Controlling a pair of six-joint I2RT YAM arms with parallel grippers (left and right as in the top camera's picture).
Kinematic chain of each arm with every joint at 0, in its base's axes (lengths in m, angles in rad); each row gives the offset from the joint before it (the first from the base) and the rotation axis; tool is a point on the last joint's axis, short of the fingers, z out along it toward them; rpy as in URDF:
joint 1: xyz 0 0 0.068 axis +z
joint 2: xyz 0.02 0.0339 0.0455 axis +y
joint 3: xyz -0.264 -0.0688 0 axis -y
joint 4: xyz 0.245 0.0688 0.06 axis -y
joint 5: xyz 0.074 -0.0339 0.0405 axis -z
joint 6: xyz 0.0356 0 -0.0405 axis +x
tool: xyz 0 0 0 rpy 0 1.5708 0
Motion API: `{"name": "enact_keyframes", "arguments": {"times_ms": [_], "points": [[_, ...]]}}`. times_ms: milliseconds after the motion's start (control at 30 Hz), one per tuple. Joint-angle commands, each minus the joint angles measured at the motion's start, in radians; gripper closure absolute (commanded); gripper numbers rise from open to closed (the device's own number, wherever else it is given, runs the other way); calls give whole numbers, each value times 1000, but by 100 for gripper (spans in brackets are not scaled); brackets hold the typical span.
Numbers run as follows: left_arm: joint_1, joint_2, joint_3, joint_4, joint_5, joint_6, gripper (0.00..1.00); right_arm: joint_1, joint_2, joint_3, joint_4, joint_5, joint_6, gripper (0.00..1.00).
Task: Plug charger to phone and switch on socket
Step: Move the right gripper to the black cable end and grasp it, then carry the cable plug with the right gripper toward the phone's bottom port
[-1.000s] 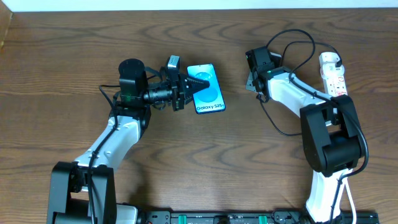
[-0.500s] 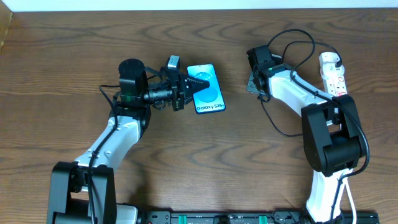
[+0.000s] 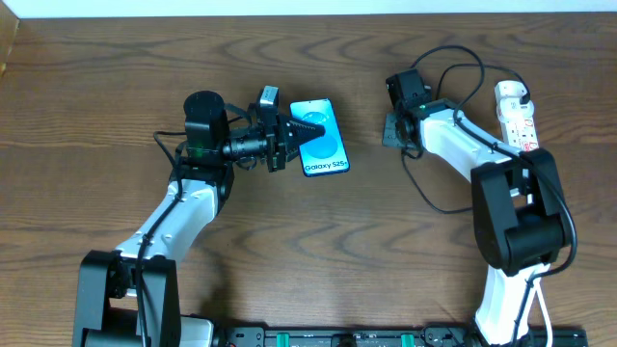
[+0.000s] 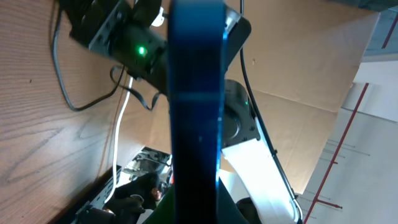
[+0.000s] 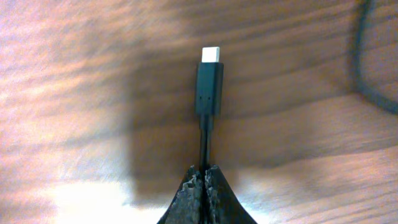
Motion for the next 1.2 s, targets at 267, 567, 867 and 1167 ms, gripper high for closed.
{"name": "enact_keyframes", "arguments": {"times_ms": [267,567,867,1167], "points": [[6,-16,20,10,-26,16,93,-58,-370,-48,-167,-547,-310,99],[6,-16,20,10,-97,17,92,-140,-699,-51,-587,-700,-514,99],[6,-16,20,10,-133,17,92,-27,-959,-134,-642,-800,-464,99],[6,-16,20,10,-132,77,92,164,-983,-296,-389,-789,-249,99]]}}
